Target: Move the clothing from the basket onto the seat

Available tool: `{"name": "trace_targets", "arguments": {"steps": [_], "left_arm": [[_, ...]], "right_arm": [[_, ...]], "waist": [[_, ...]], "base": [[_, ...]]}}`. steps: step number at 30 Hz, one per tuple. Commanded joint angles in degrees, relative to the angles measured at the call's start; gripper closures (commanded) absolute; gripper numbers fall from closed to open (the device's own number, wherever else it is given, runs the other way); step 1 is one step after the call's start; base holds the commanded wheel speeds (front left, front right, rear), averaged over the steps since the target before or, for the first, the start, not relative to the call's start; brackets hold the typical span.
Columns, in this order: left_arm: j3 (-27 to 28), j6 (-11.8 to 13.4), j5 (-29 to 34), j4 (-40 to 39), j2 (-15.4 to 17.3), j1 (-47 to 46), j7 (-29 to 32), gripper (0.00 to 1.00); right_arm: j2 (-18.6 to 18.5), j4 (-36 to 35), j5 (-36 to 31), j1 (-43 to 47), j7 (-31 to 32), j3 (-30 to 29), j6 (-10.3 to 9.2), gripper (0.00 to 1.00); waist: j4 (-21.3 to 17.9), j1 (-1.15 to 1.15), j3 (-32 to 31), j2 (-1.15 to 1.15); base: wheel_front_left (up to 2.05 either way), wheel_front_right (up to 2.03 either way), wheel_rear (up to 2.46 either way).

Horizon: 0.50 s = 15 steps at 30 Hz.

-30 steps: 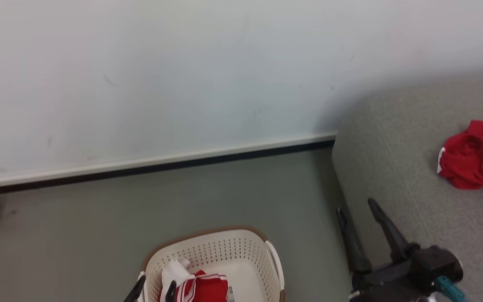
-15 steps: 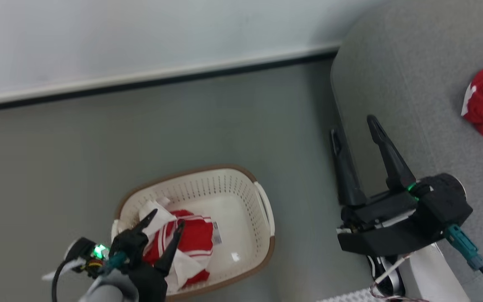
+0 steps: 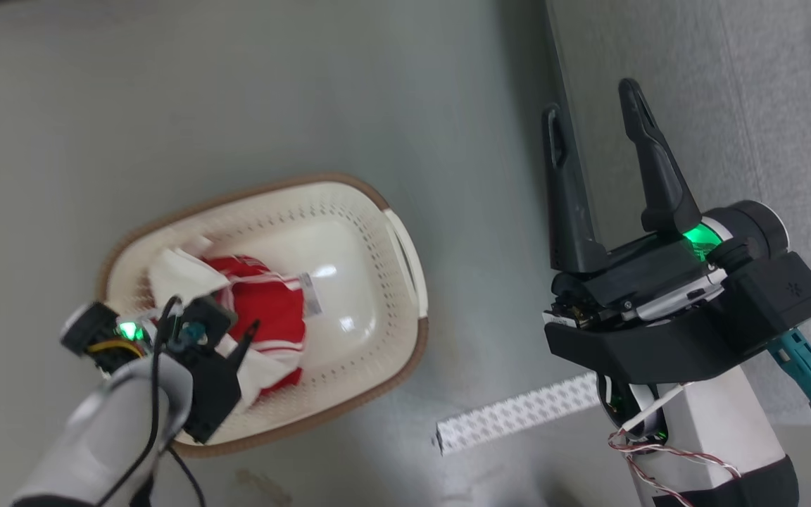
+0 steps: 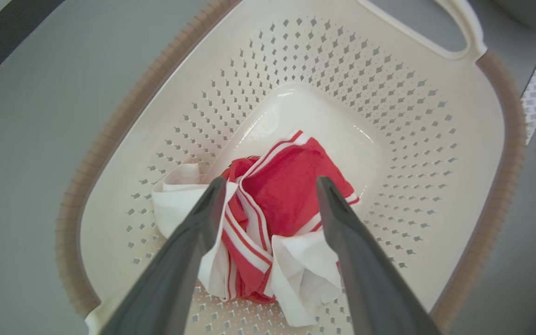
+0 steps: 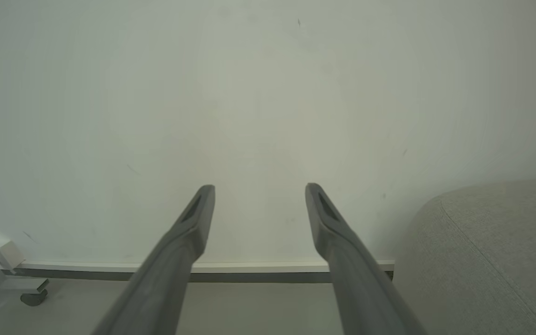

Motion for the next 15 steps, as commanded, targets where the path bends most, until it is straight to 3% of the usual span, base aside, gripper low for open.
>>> {"name": "trace_targets", "arguments": {"steps": [1,7,15], "left_arm": [[-1.0,0.0,0.8,1.1,0.8,-1.6,0.2,0.00],[-6.9,0.2,6.8,6.4,3.2,-8.1,2.4,0.00],[-10.8,4.2,11.2,12.2,4.8,-13.6,6.5,0.00]], "right_arm": [[0.5,-0.2,0.4,-1.0,-0.1,0.2,-0.04,0.00],[0.9,-0.5,2.3,-2.2,-0.1,1.2,-0.04,0.00],[0.9,-2.2,6.5,-3.4,-0.1,1.8,-0.04,0.00]], "waist": [[-4.8,-0.01,7.3,-0.02],[-7.2,-0.01,11.1,-0.02],[-10.8,-0.01,15.7,-0.02]], "base": [[0.00,0.00,0.00],[0.00,0.00,0.00],[0.00,0.00,0.00]]}}
